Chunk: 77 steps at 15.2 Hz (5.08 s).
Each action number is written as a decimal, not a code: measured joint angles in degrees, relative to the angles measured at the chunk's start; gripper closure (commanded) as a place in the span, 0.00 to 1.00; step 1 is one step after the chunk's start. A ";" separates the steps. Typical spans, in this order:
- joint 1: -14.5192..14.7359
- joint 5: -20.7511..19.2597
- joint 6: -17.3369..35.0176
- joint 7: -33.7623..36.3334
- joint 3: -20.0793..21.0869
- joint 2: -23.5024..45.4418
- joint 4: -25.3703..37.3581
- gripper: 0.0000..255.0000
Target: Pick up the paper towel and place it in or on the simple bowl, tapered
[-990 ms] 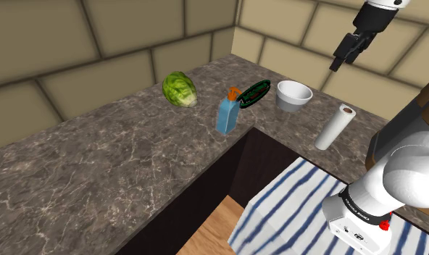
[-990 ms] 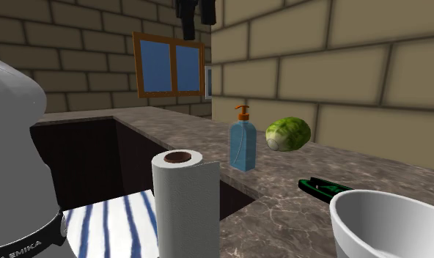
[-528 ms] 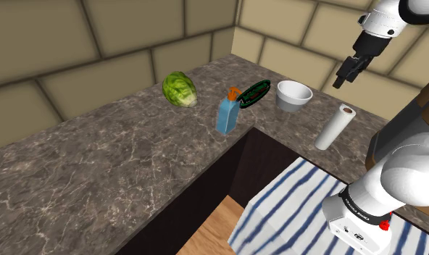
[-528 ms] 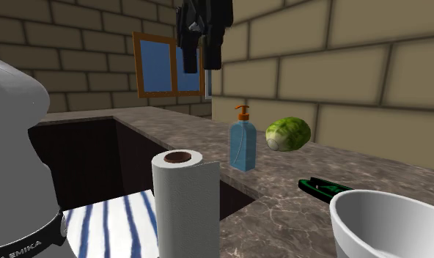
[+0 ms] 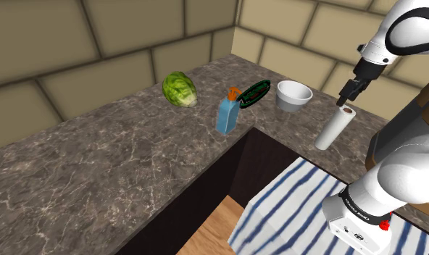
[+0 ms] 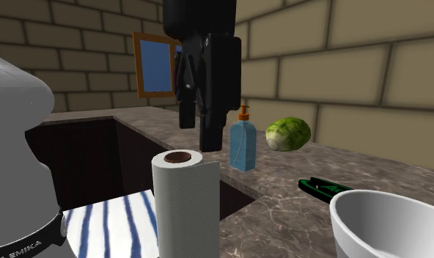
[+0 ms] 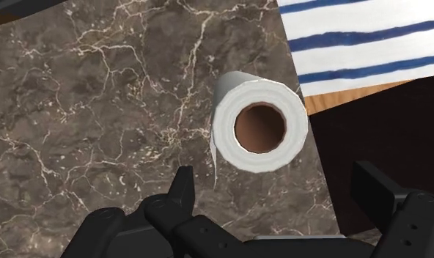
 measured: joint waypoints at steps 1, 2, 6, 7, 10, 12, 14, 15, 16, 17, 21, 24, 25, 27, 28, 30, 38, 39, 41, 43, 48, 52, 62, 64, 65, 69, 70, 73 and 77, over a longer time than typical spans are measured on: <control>-0.36 -0.53 1.07 -0.34 -0.76 0.20 -1.03 0.00; -0.58 -0.91 1.84 -0.60 -1.29 0.40 -1.68 0.00; -0.98 -1.93 5.34 -0.65 -2.53 1.20 -4.47 0.00; -1.20 -2.25 6.12 -0.65 -2.77 1.14 -5.35 0.00; -1.17 -2.49 7.37 -0.54 -3.09 1.62 -6.11 0.00; -1.17 -2.51 7.49 -0.51 -3.10 1.65 -6.20 0.00; -1.16 -2.51 7.53 -0.50 -3.11 1.68 -6.21 0.00; -1.16 -2.51 7.53 -0.50 -3.11 1.68 -6.21 0.00; -1.16 -2.51 7.53 -0.50 -3.11 1.68 -6.21 1.00; -1.16 -2.53 7.55 -0.50 -3.10 1.67 -6.17 1.00; -1.17 -2.54 7.55 -0.51 -3.11 1.68 -6.17 1.00; -1.16 -2.53 7.55 -0.50 -3.11 1.68 -6.18 1.00; -1.16 -2.53 7.55 -0.50 -3.11 1.68 -6.18 1.00; -1.12 -2.41 7.14 -0.53 -3.00 1.59 -5.87 1.00; -1.12 -2.26 6.42 -0.57 -2.80 1.29 -5.45 1.00; -1.04 -1.83 4.84 -0.56 -2.27 0.74 -4.42 1.00; -0.34 0.10 -1.71 -0.47 -0.05 -0.62 0.80 1.00; -0.22 0.34 -2.47 -0.46 0.19 -0.62 1.56 1.00; -0.10 0.72 -3.96 -0.47 0.64 -0.84 2.82 1.00; 0.00 1.07 -5.61 -0.60 1.04 -0.96 4.38 1.00; 0.41 2.03 -9.25 -0.64 2.08 -0.87 8.09 1.00; 0.70 2.73 -12.08 -0.64 2.89 -0.74 11.03 1.00; 2.28 4.44 -17.44 -1.27 3.47 3.92 21.15 1.00; 3.37 4.95 -16.53 -1.99 2.30 8.21 24.63 1.00; 3.89 5.31 -16.20 -2.20 1.89 10.12 26.22 1.00; 6.19 7.36 -15.62 -4.38 -0.88 19.85 35.41 1.00; 6.75 8.10 -15.86 -4.97 -1.54 22.45 38.15 1.00; 7.96 10.65 -16.11 -7.85 -4.41 30.74 46.35 1.00; 8.65 15.40 -18.51 -10.92 -7.11 41.33 58.07 1.00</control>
